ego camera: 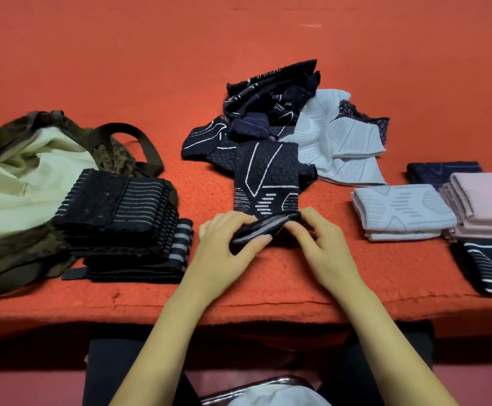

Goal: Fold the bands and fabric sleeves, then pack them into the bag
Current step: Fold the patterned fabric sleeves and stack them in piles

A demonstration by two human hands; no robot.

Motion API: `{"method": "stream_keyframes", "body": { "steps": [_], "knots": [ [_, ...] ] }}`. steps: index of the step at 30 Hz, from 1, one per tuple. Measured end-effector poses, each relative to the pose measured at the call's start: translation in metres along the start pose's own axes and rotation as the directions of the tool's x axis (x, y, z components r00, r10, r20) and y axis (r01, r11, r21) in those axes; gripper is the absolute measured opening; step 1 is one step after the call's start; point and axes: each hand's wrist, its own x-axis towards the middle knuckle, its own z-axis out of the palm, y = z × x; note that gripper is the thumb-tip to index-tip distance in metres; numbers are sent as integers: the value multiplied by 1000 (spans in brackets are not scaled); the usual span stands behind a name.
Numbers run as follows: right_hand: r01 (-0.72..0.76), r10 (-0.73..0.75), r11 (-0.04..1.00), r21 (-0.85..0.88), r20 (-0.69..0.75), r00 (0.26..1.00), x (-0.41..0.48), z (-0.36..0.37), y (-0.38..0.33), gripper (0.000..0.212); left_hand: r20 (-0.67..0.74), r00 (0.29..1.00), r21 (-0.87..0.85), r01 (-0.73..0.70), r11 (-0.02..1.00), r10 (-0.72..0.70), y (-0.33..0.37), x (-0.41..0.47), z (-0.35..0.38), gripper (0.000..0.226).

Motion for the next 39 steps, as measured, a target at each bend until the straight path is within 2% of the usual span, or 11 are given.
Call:
{"method": "stream_keyframes", "body": {
  "steps": [4, 8, 13, 17, 20, 23, 26, 31, 34, 37, 39],
  "knots": [
    [-78, 81, 997, 28, -160, 984, -3, -1, -1, 32, -12, 996, -103, 91, 991, -92, -2, 0, 0, 28],
    [-177, 172, 984, -10, -175, 969, 1, 2, 3, 25, -55, 958, -122, 275, 954, -283, 0, 5, 0, 30],
    [-299, 295, 954, 6, -182, 938, 7, 1, 7, 19, -132, 893, -2, 433, 901, -430, 10, 17, 11, 29],
    [-350, 331, 935, -53, -212, 919, 12, 4, 7, 28, -168, 911, 186, 404, 895, -377, 10, 16, 18, 25],
    [-351, 310, 923, -156, -234, 921, 15, 8, 5, 28, -176, 914, 128, 390, 912, -366, 12, 14, 21, 31],
    [-369, 321, 910, -191, -239, 916, 16, 7, 4, 28, -222, 956, 85, 213, 973, -190, 10, 12, 22, 41],
    [-371, 308, 888, -272, -248, 919, 19, 10, 2, 27, -190, 981, 273, 100, 957, -48, 7, 9, 24, 32],
    [-351, 274, 883, -311, -264, 925, 17, 12, 0, 23, -62, 993, 471, 118, 874, -101, 5, 8, 28, 51],
    [-219, 135, 929, -299, -279, 951, 10, 13, -5, 24, -56, 993, 522, 120, 845, -106, 3, 10, 30, 52],
    [-28, -75, 885, -464, -204, 976, 4, 16, -4, 31, -63, 991, 547, 133, 826, -118, 3, 10, 31, 52],
    [14, -76, 874, -486, -107, 991, 2, 16, -2, 35, -54, 990, 549, 136, 825, -127, 3, 10, 31, 52]
  ]
}}
